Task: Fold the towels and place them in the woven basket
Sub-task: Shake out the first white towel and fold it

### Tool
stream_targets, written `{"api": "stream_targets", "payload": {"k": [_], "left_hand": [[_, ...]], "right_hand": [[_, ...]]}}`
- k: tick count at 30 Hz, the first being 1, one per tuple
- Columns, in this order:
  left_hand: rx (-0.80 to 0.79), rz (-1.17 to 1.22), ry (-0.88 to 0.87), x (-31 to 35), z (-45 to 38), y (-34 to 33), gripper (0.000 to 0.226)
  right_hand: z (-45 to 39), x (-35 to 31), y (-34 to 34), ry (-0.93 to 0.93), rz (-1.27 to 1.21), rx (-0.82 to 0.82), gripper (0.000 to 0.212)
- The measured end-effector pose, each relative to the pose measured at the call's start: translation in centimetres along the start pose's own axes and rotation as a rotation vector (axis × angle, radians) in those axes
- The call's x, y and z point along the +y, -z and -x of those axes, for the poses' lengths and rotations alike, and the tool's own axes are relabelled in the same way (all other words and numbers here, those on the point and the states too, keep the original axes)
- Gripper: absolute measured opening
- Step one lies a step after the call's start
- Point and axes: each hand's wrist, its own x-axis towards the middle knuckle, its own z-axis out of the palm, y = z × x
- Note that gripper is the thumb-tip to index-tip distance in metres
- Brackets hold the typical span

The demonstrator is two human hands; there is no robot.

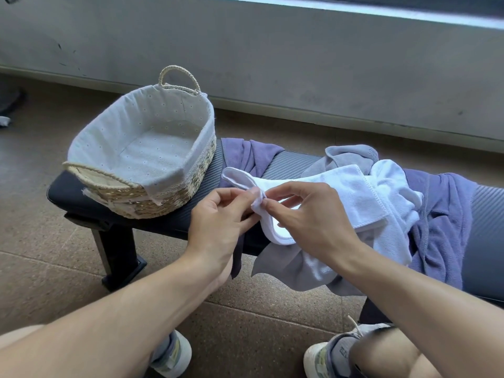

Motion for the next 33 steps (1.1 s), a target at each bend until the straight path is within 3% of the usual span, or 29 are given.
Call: {"api": "stream_targets", "payload": {"k": [2, 11, 16, 21, 29, 33], "left_hand": [[-0.002, 0.0, 0.003, -0.2, 0.0, 0.1, 0.028], [0.082, -0.085, 0.006, -0.4, -0.2, 0.1, 0.024], [0.092, -0.078, -0.011, -0.3, 0.0, 0.1, 0.024], [0.076, -0.066, -0.014, -0.3, 0.2, 0.0, 0.024], [0.04, -0.037, -0.02, 0.7, 0.6, 0.0, 0.012], [-0.012, -0.078, -0.048, 0.9, 0.5, 0.0, 0.013]], "right_hand": [[-0.1, 0.1, -0.1, -0.006, 0.004, 0.005, 0.005], [-0.5, 0.1, 0.1, -0.071, -0.071, 0.061, 0.004], [0.2, -0.3, 0.4, -0.013, 0.084, 0.059, 0.005], [1.0, -0.7, -0.5, 0.054, 0.155, 0.052, 0.03], [1.1, -0.3, -0.8, 0.182, 0.244, 0.007, 0.038], [0.5, -0.3, -0.2, 0.107, 0.142, 0.028, 0.017]]}}
